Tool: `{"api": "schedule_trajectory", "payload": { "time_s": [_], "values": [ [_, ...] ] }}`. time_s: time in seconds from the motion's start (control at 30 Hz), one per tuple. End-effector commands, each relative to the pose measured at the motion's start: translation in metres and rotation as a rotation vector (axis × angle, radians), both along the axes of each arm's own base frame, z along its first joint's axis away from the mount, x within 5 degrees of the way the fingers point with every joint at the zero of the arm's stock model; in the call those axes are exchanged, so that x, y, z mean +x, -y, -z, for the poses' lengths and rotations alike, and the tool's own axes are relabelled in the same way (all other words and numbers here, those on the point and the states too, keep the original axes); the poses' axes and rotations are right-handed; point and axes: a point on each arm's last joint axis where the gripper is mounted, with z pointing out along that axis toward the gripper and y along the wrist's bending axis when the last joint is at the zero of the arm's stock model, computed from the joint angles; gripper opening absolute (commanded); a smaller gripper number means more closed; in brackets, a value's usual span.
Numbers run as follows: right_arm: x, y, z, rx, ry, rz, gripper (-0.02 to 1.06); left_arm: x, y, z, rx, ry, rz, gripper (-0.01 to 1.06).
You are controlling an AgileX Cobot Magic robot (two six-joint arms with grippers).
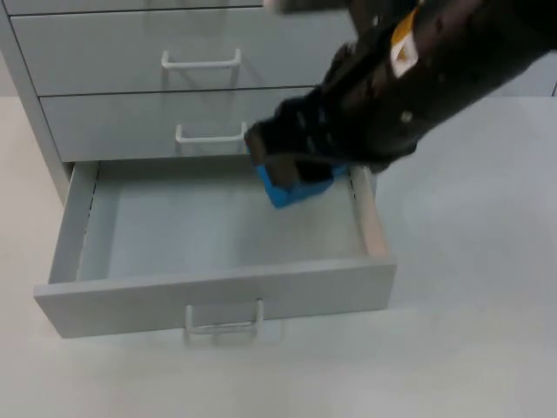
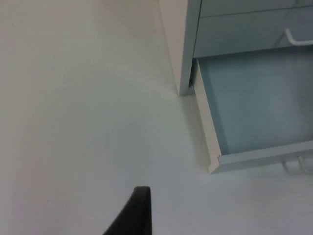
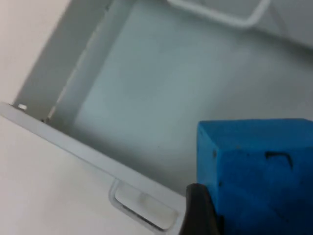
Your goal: Open the drawer with the left hand, place the block into the drawer with the right hand, then close the drawer with the left hand.
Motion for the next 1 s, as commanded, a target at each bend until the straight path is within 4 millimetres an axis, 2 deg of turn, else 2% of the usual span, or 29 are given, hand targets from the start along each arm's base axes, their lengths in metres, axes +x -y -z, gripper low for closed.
{"api": "schedule_trajectory", "payload": {
  "time_s": [0.0, 0.13, 0.33, 0.53, 0.8, 0.87, 0.97],
  "values": [
    [0.004, -0.005, 0.013, 0.022, -0.013, 0.02, 0.0, 0.0, 0.0, 0.001, -0.005, 0.007, 0.001, 1.05],
    [0.009, -0.012, 0.03, 0.058, -0.032, 0.049, 0.0, 0.0, 0.0, 0.0, -0.003, 0.01, 0.002, 1.05],
    [0.02, -0.022, 0.055, 0.023, -0.072, 0.061, 0.0, 0.0, 0.0, 0.0, -0.003, 0.01, 0.002, 1.05],
    [0.039, -0.037, 0.067, -0.043, -0.04, 0.025, 0.0, 0.0, 0.0, 0.0, -0.003, 0.01, 0.002, 1.05],
    [0.042, -0.04, 0.08, -0.06, -0.053, 0.023, 0.03, 0.0, 0.0, 0.0, -0.003, 0.01, 0.002, 1.05],
    [0.042, -0.04, 0.082, -0.07, -0.046, 0.014, 0.12, 0.0, 0.0, 0.0, -0.004, 0.01, 0.002, 1.05],
    [0.043, -0.04, 0.082, -0.075, -0.038, 0.006, 0.39, 0.0, 0.0, 0.0, -0.004, 0.01, 0.002, 1.05]
  ]
}}
